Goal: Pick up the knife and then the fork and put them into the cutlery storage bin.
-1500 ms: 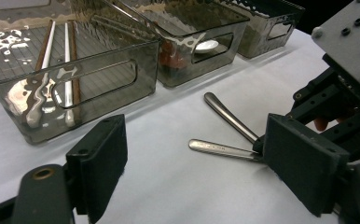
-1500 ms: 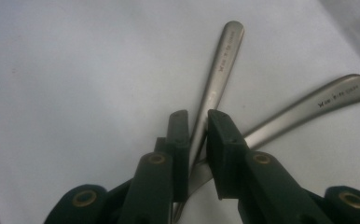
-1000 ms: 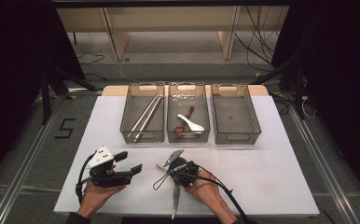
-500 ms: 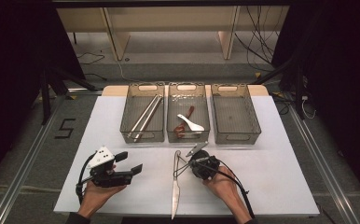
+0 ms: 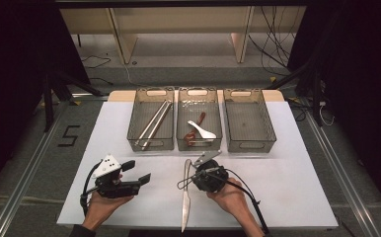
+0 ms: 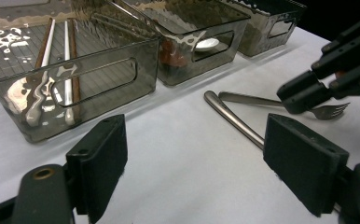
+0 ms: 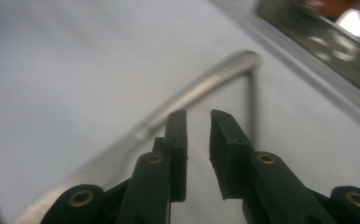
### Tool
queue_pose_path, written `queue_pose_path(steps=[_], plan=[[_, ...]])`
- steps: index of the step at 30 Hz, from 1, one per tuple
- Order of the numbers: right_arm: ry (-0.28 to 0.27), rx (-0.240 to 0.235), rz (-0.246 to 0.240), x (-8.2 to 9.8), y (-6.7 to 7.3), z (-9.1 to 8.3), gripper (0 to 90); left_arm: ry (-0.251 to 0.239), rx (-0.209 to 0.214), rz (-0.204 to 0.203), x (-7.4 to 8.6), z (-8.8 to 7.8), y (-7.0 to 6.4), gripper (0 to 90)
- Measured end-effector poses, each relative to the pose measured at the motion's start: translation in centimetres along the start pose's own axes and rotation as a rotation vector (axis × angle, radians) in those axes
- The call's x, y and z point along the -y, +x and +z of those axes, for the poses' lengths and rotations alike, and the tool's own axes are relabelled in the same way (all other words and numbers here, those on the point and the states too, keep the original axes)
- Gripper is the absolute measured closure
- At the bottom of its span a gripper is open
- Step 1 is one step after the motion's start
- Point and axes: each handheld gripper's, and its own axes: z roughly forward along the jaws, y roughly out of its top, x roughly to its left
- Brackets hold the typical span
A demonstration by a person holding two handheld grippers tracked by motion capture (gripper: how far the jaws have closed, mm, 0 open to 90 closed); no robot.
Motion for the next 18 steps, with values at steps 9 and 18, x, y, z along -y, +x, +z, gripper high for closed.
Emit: queue_pose_path(steps=[9,18], plan=[[0.034,-0.162,-0.070,0.1,3.0,2.3,90.0,-0.002,0.000,-0.001,0.0,0.0,0.1,21.3],[0.126,-0.125,-0.144,0.7,4.4,3.4,90.0,-0.001,-0.001,0.000,0.0,0.0,0.0,21.3]])
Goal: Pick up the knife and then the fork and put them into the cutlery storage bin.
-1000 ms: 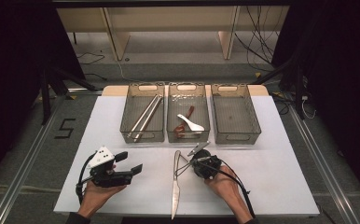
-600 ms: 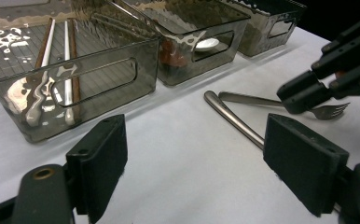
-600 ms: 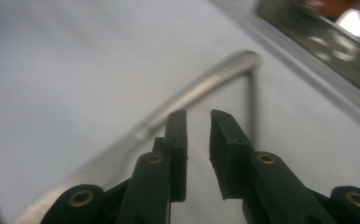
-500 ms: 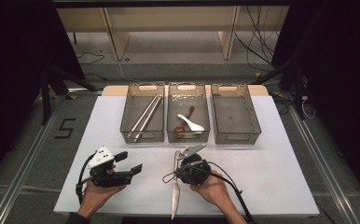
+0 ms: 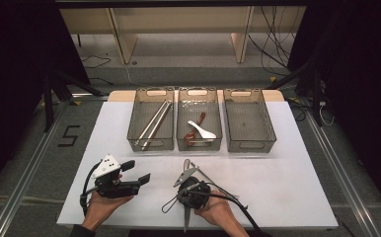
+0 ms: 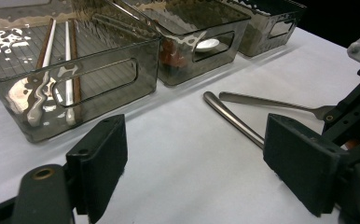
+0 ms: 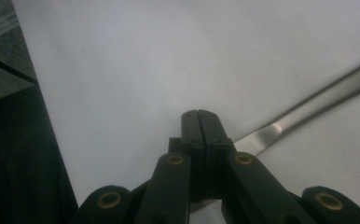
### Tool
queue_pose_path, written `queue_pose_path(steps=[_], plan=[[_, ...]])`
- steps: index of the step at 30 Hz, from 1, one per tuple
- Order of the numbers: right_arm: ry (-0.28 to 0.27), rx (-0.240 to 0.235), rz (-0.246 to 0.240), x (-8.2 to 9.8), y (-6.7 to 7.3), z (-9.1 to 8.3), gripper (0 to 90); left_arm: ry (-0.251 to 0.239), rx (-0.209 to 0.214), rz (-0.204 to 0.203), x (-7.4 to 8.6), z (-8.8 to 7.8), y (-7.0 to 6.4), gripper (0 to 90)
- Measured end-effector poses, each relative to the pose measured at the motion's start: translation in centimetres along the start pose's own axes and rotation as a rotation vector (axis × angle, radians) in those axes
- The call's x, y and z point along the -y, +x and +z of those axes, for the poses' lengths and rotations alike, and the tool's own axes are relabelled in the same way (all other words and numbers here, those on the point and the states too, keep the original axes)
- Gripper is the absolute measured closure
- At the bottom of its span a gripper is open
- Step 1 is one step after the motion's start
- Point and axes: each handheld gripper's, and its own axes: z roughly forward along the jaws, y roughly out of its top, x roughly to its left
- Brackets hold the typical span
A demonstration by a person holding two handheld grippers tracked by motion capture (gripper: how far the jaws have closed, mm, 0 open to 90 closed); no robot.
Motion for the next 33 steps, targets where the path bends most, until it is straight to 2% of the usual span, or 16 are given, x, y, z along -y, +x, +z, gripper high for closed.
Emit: queue_pose_path(steps=[4,7,13,16,17,19,20,24,27,31,33], plan=[[0.022,0.022,-0.024,0.0,0.1,-0.2,90.0,0.000,-0.001,0.000,0.0,0.0,0.0,21.3],[0.040,0.028,-0.017,0.3,-0.1,-0.5,90.0,0.001,-0.001,0.003,0.0,-0.1,0.1,21.3],[0.061,0.043,-0.008,1.4,-1.4,-1.5,90.0,0.000,-0.002,0.000,0.0,0.0,0.0,21.3],[0.076,0.047,0.012,1.8,-2.1,-1.9,90.0,0.001,-0.002,-0.002,0.0,0.0,0.0,21.3],[0.076,0.050,0.000,1.9,-2.4,-2.0,90.0,0.000,-0.002,0.000,0.0,0.0,0.0,21.3],[0.088,0.061,0.017,2.1,-2.9,-2.3,90.0,0.001,-0.002,-0.001,0.0,0.0,0.0,21.3],[0.090,0.071,0.008,2.2,-3.2,-2.4,90.0,0.002,-0.002,-0.001,0.0,0.0,0.0,21.3],[0.089,0.068,0.024,2.4,-3.9,-2.6,90.0,0.009,0.001,0.003,0.0,0.1,0.0,21.3],[0.093,0.075,0.012,2.4,-3.8,-2.7,90.0,0.009,0.002,0.005,0.0,0.1,-0.1,21.3],[0.059,0.076,0.005,1.9,-3.8,-3.1,90.0,0.012,0.002,0.003,0.0,0.1,0.0,21.3],[0.050,0.078,-0.007,1.4,-3.7,-3.2,84.9,0.012,0.002,0.002,0.0,0.1,0.0,21.3]])
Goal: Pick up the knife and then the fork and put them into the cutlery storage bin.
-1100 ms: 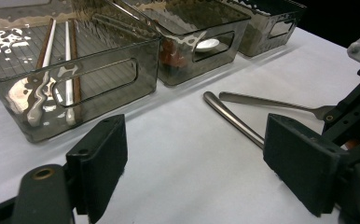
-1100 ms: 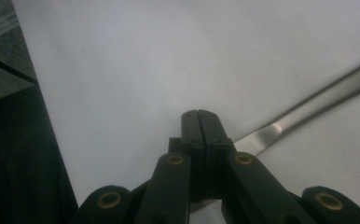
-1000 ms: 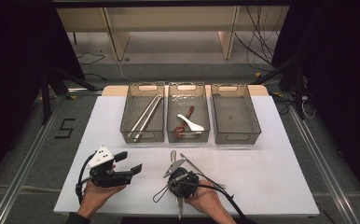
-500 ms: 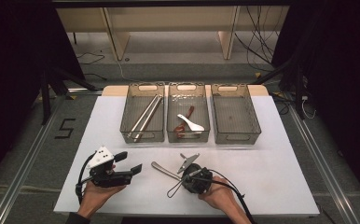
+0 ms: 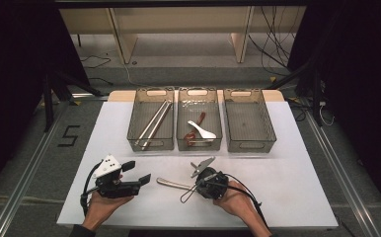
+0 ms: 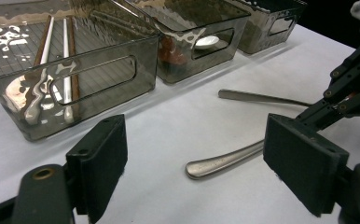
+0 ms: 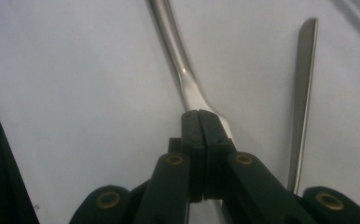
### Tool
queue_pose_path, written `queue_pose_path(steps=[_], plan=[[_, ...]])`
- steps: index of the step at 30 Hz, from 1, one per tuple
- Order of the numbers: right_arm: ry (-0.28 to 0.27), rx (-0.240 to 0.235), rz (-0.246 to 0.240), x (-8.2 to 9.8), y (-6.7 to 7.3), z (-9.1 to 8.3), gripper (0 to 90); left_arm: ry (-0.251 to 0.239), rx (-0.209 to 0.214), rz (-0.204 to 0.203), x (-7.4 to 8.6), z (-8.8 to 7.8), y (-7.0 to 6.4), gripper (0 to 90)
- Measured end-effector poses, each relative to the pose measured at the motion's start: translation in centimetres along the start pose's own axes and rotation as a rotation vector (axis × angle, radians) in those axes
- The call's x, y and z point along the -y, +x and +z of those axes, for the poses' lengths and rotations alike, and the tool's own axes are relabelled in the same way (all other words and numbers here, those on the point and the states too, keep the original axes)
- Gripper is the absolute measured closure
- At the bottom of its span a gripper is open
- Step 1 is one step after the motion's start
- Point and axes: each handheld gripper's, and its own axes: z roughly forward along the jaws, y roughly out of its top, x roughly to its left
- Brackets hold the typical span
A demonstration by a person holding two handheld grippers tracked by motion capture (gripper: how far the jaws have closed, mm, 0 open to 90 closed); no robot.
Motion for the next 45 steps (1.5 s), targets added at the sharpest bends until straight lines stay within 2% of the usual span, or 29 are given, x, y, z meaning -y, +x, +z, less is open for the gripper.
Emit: queue_pose_path(steps=[3,5,11,14,17,21,23,28,33,37,39,42,45], plan=[[0.004,-0.015,-0.026,-0.9,0.1,0.0,77.0,-0.003,-0.001,-0.002,0.0,0.0,0.0,21.3],[-0.001,-0.008,-0.046,-1.4,0.2,0.3,72.0,-0.003,0.001,-0.003,0.0,0.0,0.1,21.3],[-0.019,-0.037,-0.024,-1.5,0.0,-0.1,59.8,0.027,0.020,0.009,-0.1,0.3,0.1,20.7],[-0.041,-0.043,-0.013,-1.1,-0.2,-0.7,54.9,0.076,0.049,0.035,-0.5,1.0,-0.2,20.4],[-0.053,-0.040,0.006,-0.6,-0.6,-1.4,49.8,0.133,0.081,0.085,-1.1,2.0,-0.8,20.4],[-0.087,-0.030,0.038,0.4,-1.3,-2.4,44.1,0.236,0.099,0.204,-2.1,3.8,-2.0,20.5],[-0.103,-0.024,0.058,0.9,-1.6,-3.0,41.6,0.290,0.116,0.251,-2.5,4.9,-2.6,20.5],[-0.150,-0.015,0.102,2.4,-2.3,-4.1,37.1,0.406,0.155,0.336,-3.1,7.4,-3.4,21.1],[-0.190,0.004,0.153,3.9,-2.9,-4.9,33.2,0.496,0.181,0.412,-3.5,9.1,-4.2,22.1],[-0.223,0.006,0.192,5.1,-3.2,-5.2,32.6,0.554,0.195,0.451,-3.8,10.1,-4.5,23.2],[-0.231,0.003,0.203,5.7,-3.3,-5.2,32.6,0.601,0.205,0.478,-3.9,10.7,-4.6,23.5],[-0.229,0.003,0.216,6.3,-3.3,-5.3,32.4,0.634,0.212,0.516,-3.9,11.3,-4.8,26.0],[-0.238,0.005,0.226,6.6,-3.5,-5.5,32.5,0.649,0.222,0.525,-4.1,11.6,-4.7,30.0]])
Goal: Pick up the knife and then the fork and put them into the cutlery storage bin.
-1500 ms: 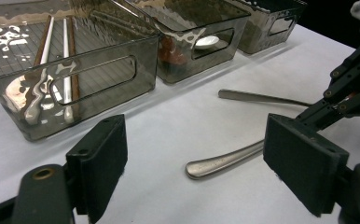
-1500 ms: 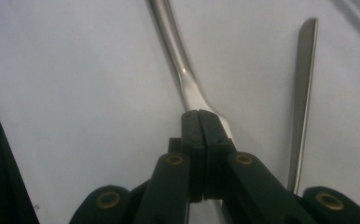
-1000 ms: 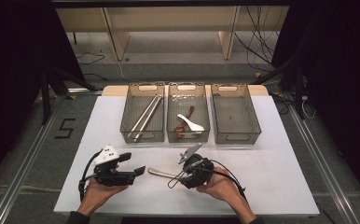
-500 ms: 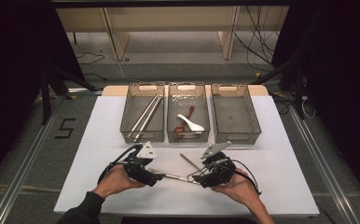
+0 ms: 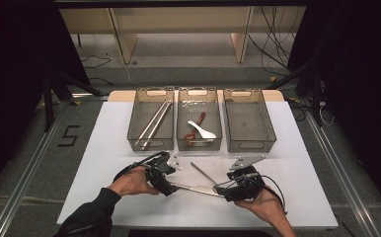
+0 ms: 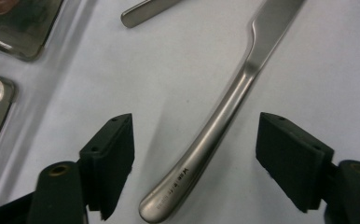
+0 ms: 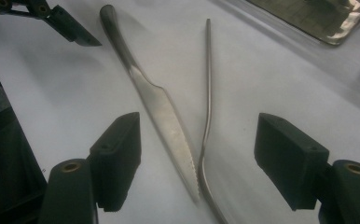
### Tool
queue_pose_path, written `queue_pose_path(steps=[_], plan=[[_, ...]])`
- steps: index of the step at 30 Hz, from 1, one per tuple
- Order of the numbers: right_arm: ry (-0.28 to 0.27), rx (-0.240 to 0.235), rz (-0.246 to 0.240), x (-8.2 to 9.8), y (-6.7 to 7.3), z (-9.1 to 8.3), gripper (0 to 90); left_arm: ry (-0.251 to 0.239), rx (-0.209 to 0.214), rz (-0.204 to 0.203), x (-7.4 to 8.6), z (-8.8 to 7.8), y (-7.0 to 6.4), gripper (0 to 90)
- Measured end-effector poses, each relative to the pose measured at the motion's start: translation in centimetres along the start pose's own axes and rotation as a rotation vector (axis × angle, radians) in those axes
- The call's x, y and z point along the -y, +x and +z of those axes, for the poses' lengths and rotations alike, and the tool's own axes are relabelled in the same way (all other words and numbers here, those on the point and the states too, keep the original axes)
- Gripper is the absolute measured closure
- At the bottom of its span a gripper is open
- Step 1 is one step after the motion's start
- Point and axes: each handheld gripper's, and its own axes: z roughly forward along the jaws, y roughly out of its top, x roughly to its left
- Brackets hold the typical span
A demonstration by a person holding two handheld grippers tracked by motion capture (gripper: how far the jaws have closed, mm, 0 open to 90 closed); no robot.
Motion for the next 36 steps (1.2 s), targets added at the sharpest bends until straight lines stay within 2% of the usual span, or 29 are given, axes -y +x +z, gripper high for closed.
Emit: queue_pose_path(steps=[9,13,16,20,25,32,36], plan=[[-0.002,-0.006,0.017,0.2,-0.1,-0.3,32.6,0.122,0.033,0.082,-0.5,1.2,0.3,40.4],[-0.004,-0.003,0.016,0.2,-0.2,-0.3,32.7,0.135,0.055,0.092,-0.7,1.4,0.2,47.4],[-0.005,-0.005,0.019,0.3,-0.2,-0.2,32.9,0.159,0.077,0.116,-0.9,1.4,0.0,56.3],[-0.006,-0.005,0.020,0.3,-0.3,-0.2,33.2,0.192,0.073,0.150,-1.2,1.4,-0.5,62.0],[-0.007,-0.005,0.021,0.3,-0.4,-0.3,33.3,0.233,0.091,0.203,-1.4,1.3,-0.9,69.5],[-0.012,-0.006,0.040,0.4,-0.5,-0.5,33.9,0.241,0.116,0.292,-1.2,1.2,-1.4,75.9],[-0.016,-0.003,0.037,0.4,-0.6,-0.5,34.1,0.227,0.131,0.309,-1.0,1.1,-1.4,77.0]])
